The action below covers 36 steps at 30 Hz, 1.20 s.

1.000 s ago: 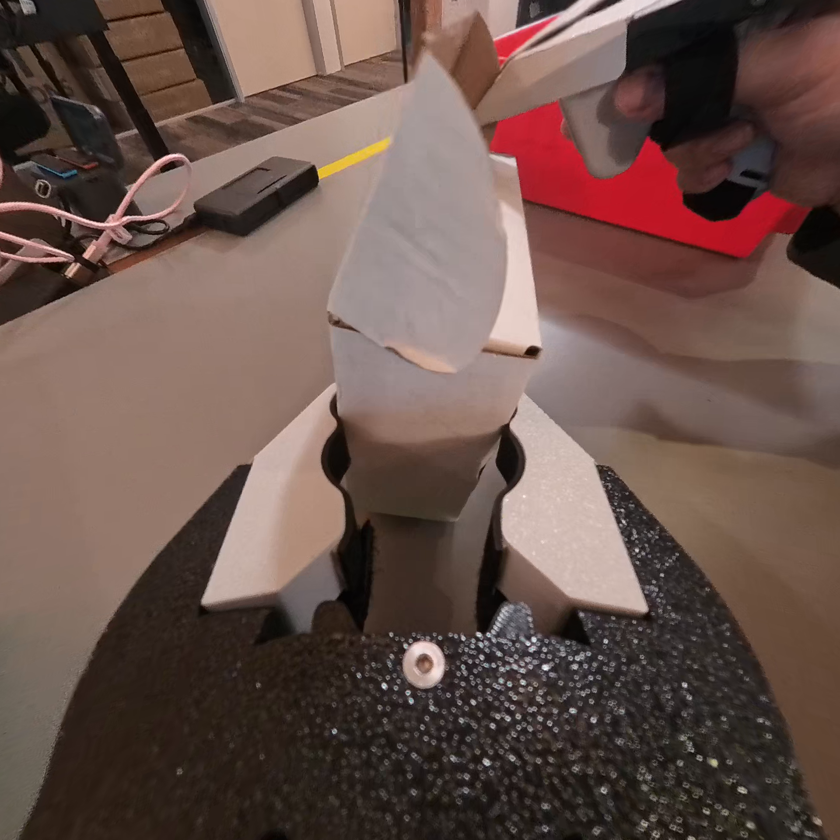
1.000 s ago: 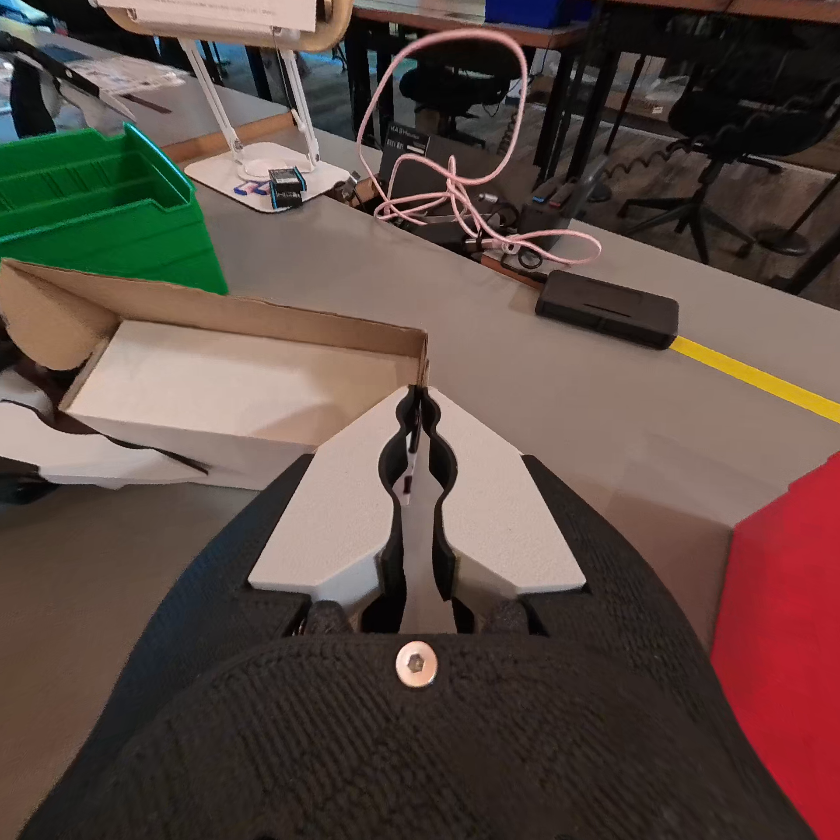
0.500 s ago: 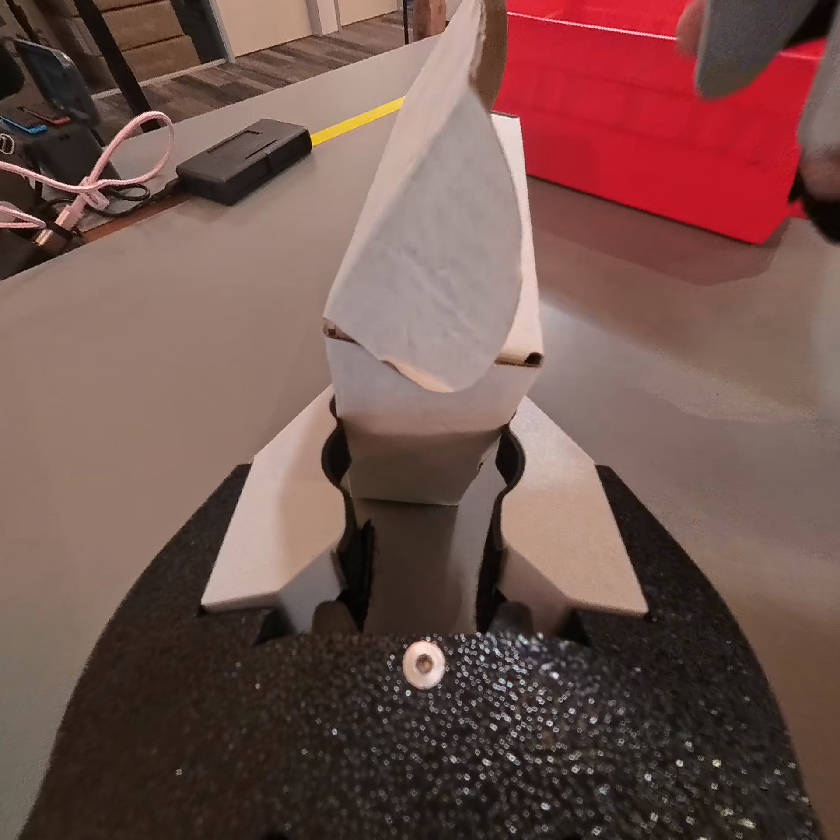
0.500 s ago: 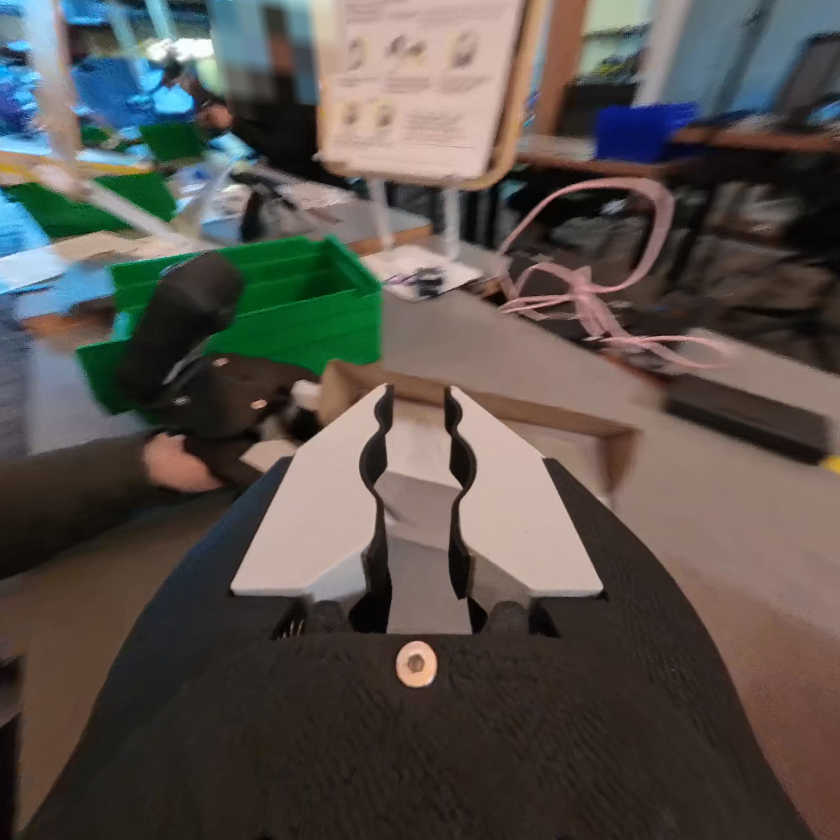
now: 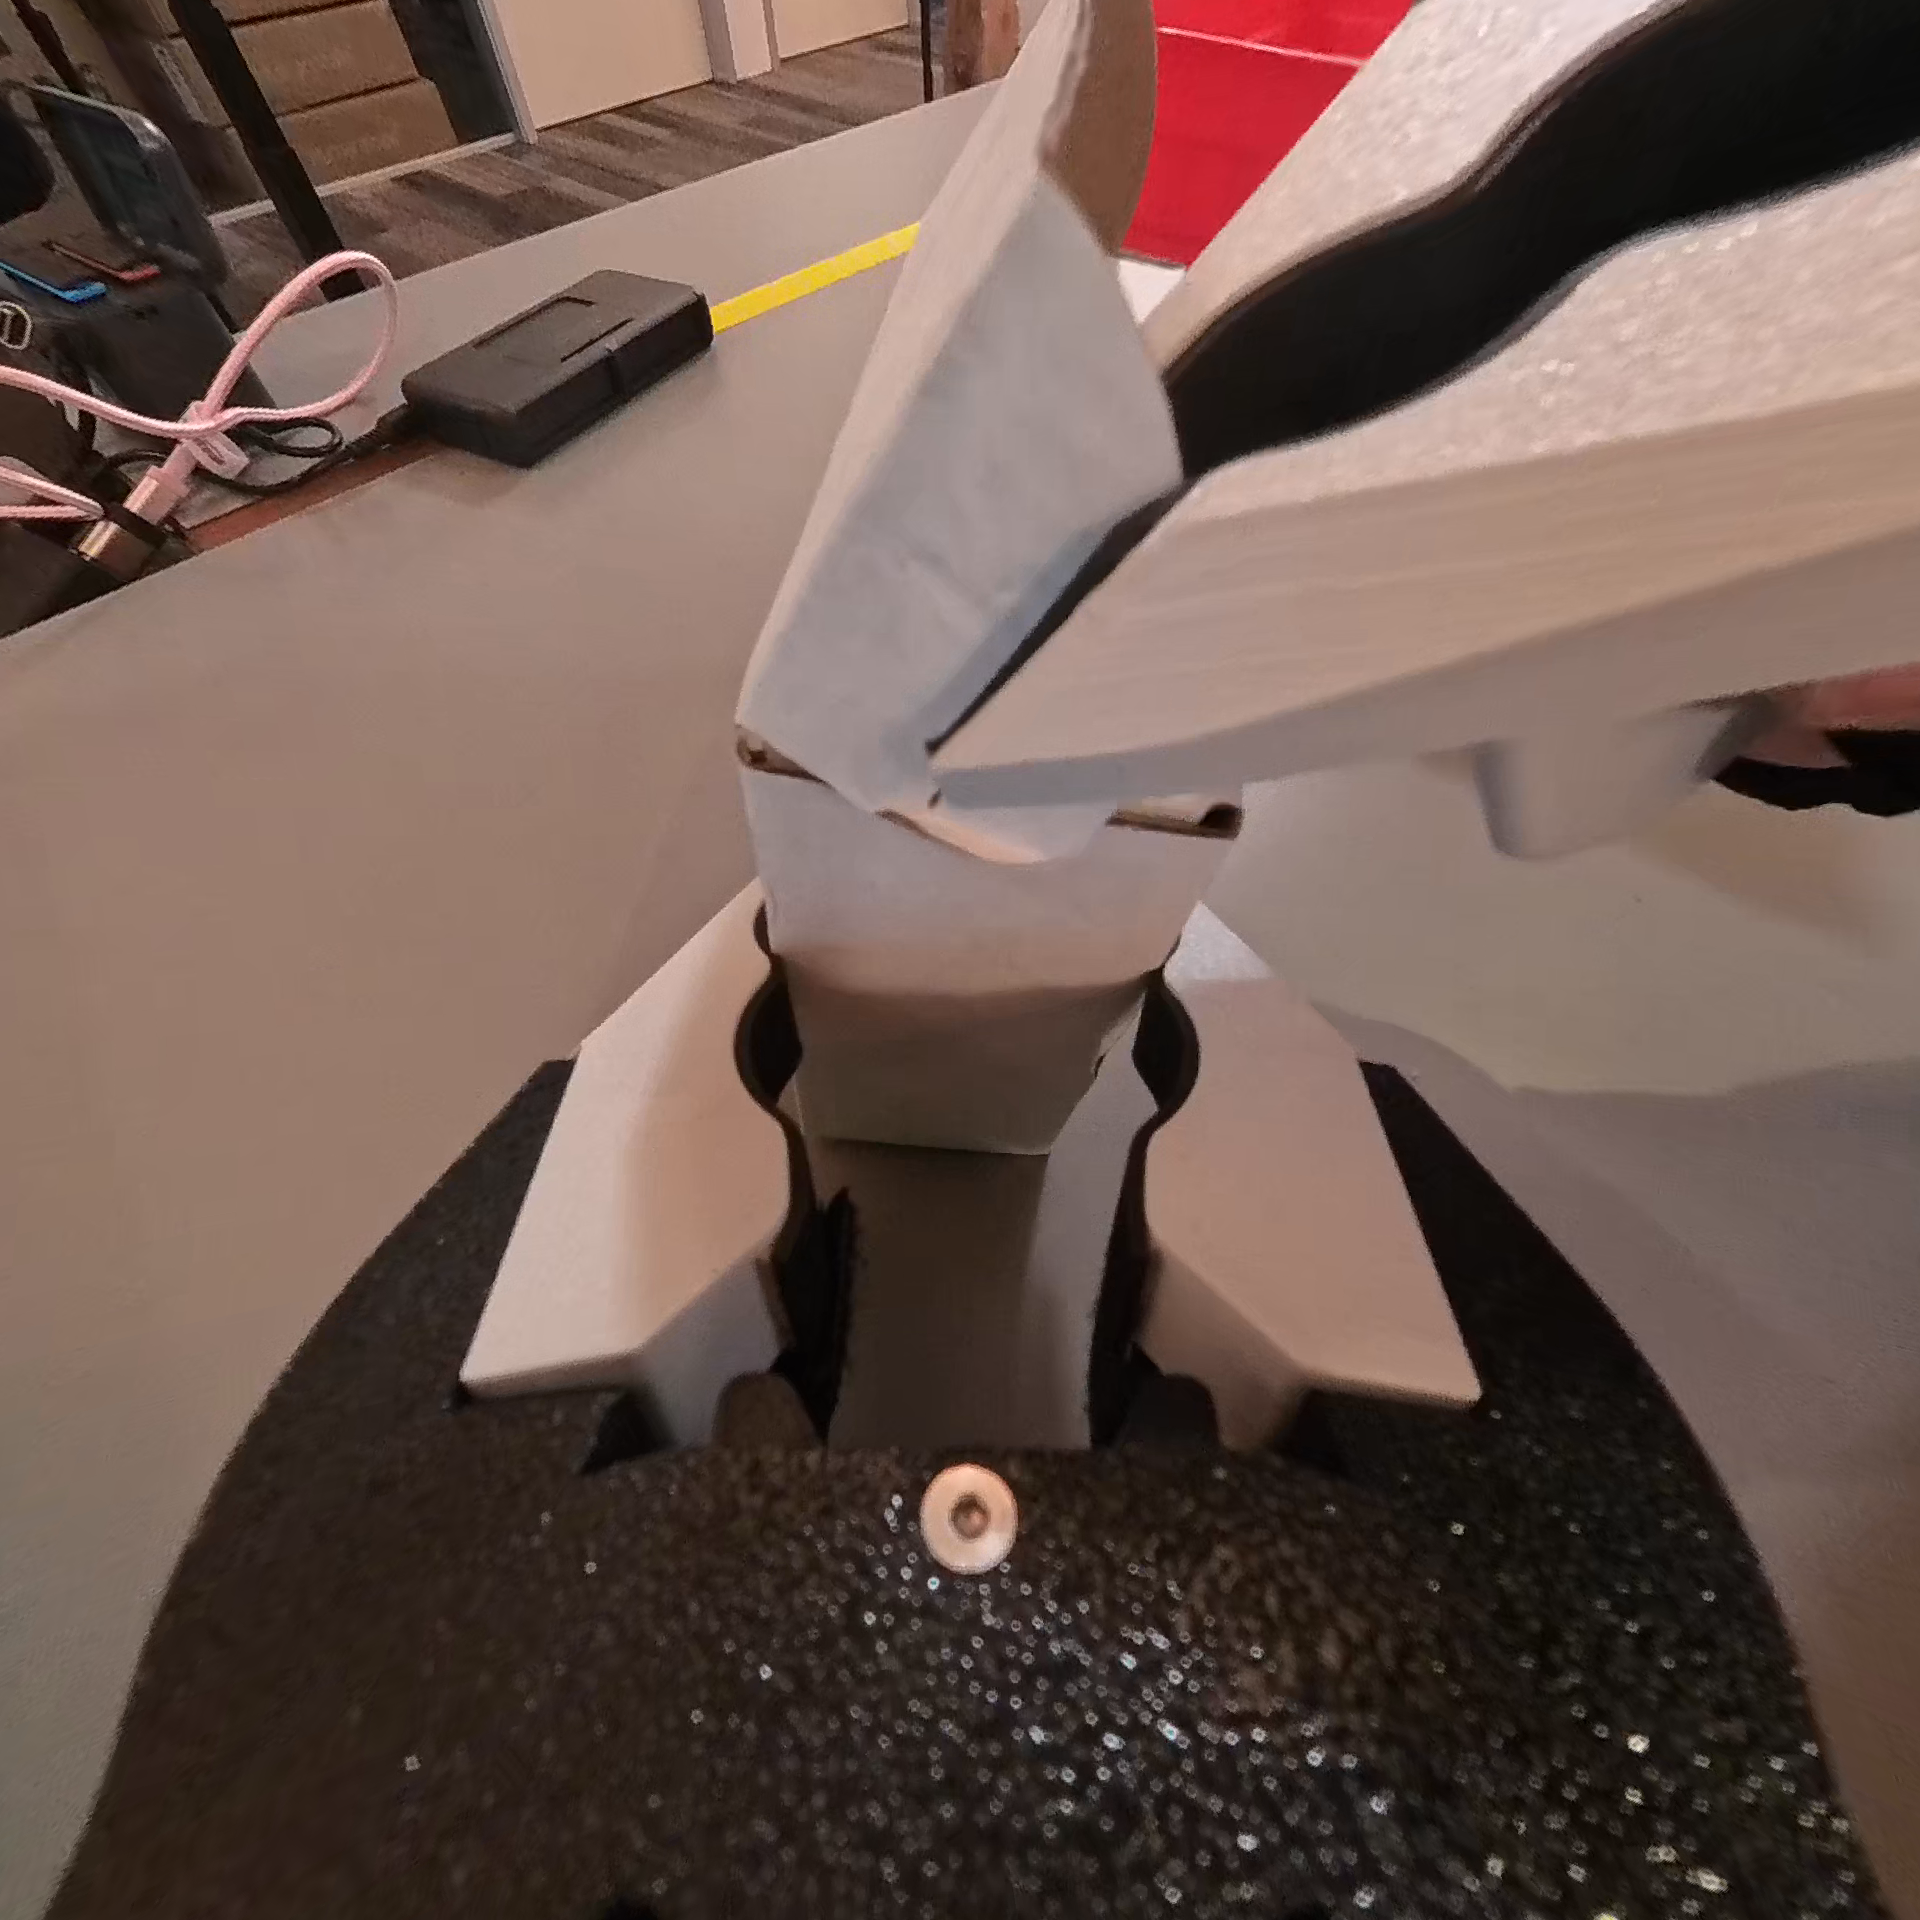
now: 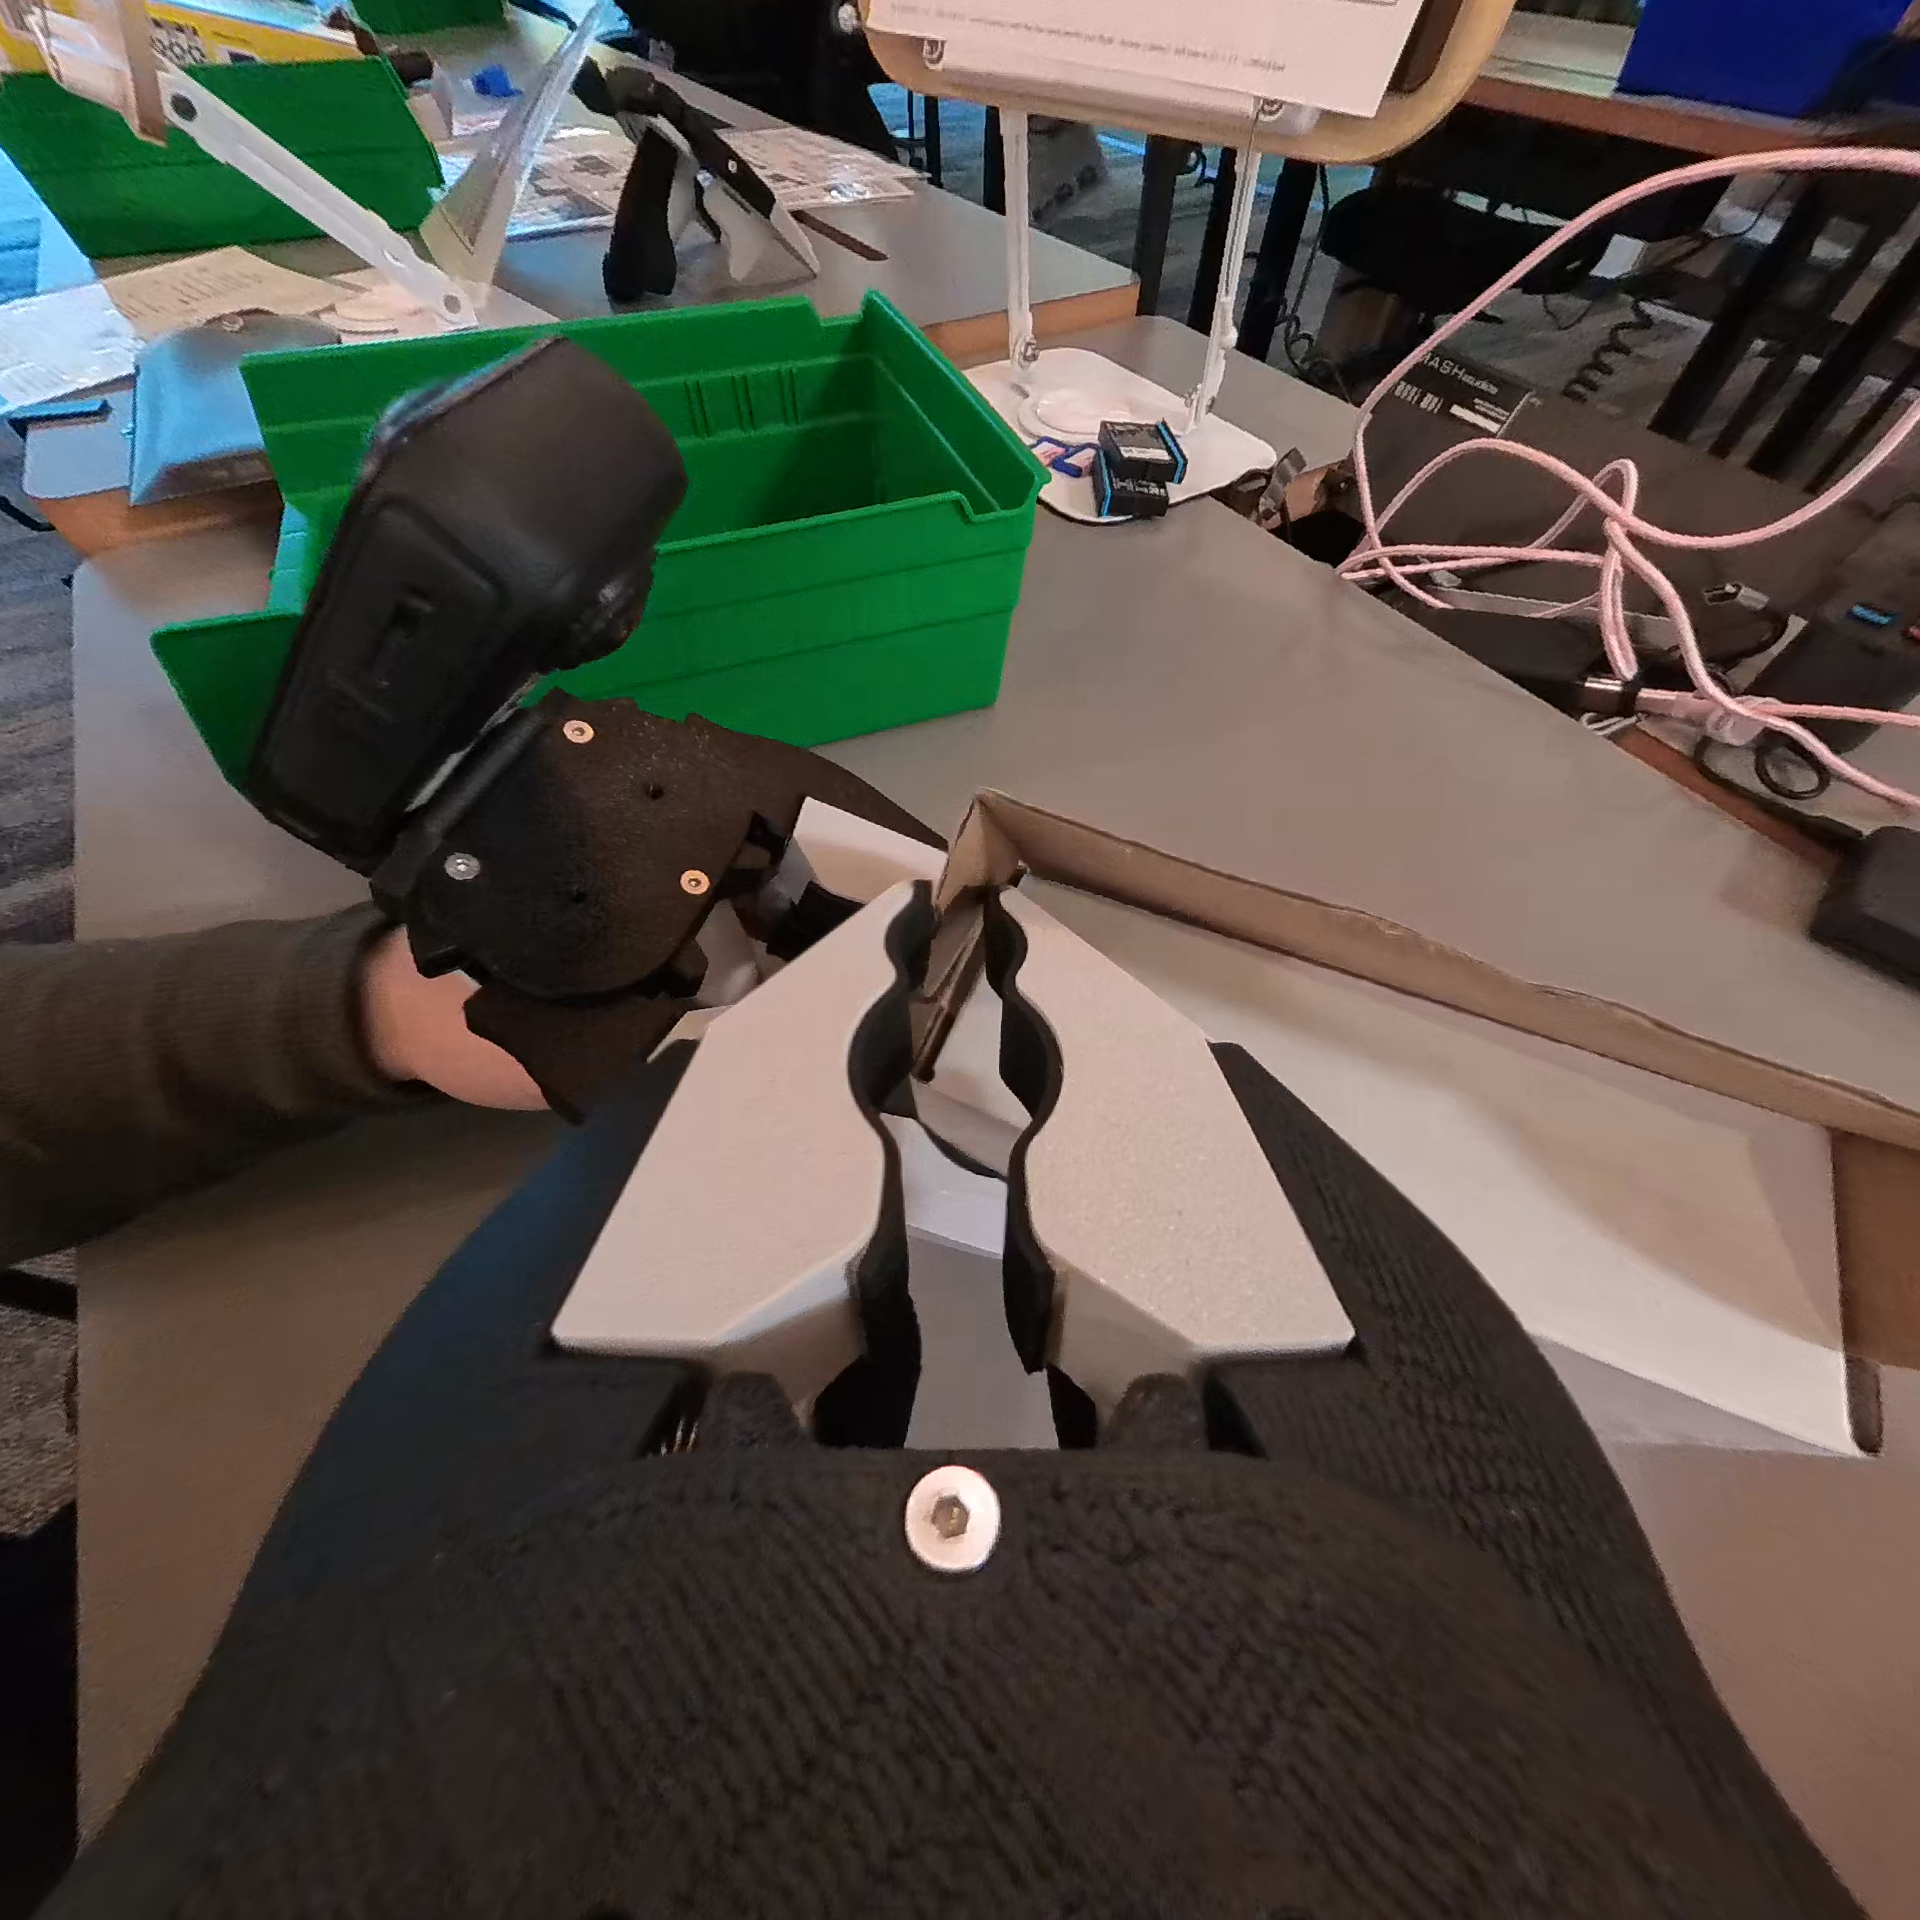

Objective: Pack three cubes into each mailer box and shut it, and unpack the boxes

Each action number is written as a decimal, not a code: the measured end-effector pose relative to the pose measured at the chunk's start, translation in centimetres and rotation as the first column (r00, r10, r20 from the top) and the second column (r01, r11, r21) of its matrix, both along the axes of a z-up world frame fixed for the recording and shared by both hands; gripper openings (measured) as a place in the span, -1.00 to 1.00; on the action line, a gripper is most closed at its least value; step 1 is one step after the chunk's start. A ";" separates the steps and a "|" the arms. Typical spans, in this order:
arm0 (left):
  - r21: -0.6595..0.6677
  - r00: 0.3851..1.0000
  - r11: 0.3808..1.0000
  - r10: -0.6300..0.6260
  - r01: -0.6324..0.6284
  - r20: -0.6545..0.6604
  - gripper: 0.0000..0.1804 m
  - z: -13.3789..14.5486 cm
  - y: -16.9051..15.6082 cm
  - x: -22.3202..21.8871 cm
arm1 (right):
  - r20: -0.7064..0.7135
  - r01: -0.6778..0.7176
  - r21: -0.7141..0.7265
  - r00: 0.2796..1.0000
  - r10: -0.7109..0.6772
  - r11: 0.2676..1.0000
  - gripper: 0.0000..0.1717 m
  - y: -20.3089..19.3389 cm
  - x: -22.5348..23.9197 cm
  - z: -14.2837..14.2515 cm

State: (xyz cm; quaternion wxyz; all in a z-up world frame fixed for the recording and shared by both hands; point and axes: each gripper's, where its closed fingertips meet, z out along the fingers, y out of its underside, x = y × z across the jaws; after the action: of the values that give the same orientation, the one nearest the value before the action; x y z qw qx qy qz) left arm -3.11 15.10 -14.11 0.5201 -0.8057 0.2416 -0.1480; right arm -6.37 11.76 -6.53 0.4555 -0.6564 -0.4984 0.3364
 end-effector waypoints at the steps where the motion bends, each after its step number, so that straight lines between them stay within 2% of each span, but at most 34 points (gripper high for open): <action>1: 0.000 1.000 1.000 0.000 0.000 -0.001 -0.29 0.0 0.0 0.0 | 0.001 0.000 0.004 1.000 0.000 1.000 -0.91 0.0 0.0 0.0; 13: 0.001 1.000 1.000 0.001 -0.001 -0.001 -0.29 0.0 0.0 0.0 | 0.005 0.016 -0.001 1.000 -0.016 1.000 -0.99 0.8 0.5 0.8; 32: -0.004 1.000 1.000 0.005 -0.005 0.012 -0.29 -0.1 0.0 0.0 | -0.109 -0.011 -0.253 0.994 -0.018 0.967 -0.92 0.4 0.3 0.8; 36: -0.014 1.000 1.000 0.008 -0.007 0.028 -0.29 -0.1 0.0 -0.1 | -0.073 0.020 -0.183 0.997 -0.034 0.983 -0.93 0.3 0.1 0.6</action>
State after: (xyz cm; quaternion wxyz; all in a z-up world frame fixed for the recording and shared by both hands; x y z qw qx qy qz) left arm -3.24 15.10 -14.21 0.5182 -0.8082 0.2303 -0.1590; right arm -6.32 12.03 -5.96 0.4168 -0.6889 -0.4389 0.3988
